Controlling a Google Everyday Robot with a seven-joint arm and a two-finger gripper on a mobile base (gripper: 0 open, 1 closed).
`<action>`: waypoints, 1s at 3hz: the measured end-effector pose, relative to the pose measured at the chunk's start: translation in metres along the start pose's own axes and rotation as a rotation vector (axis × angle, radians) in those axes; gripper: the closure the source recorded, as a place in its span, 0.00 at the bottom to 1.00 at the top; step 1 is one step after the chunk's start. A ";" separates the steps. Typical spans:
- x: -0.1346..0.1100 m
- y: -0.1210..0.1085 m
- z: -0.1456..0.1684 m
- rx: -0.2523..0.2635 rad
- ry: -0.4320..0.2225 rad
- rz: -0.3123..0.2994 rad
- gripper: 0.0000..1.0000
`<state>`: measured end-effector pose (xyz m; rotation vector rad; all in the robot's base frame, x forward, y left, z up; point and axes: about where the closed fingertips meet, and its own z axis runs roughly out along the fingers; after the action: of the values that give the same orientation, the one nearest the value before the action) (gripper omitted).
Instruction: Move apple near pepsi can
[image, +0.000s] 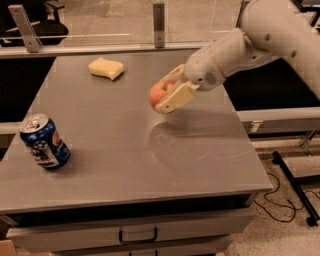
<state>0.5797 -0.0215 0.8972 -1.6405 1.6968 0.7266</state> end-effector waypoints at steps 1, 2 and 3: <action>-0.040 0.021 0.046 -0.076 -0.029 -0.071 1.00; -0.044 0.024 0.051 -0.086 -0.032 -0.078 1.00; -0.050 0.032 0.062 -0.116 -0.029 -0.101 1.00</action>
Offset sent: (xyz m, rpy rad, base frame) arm -0.0160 0.0570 0.0011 0.0214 -0.0083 0.0960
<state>0.5522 0.0602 0.8958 -1.7721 1.5646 0.8087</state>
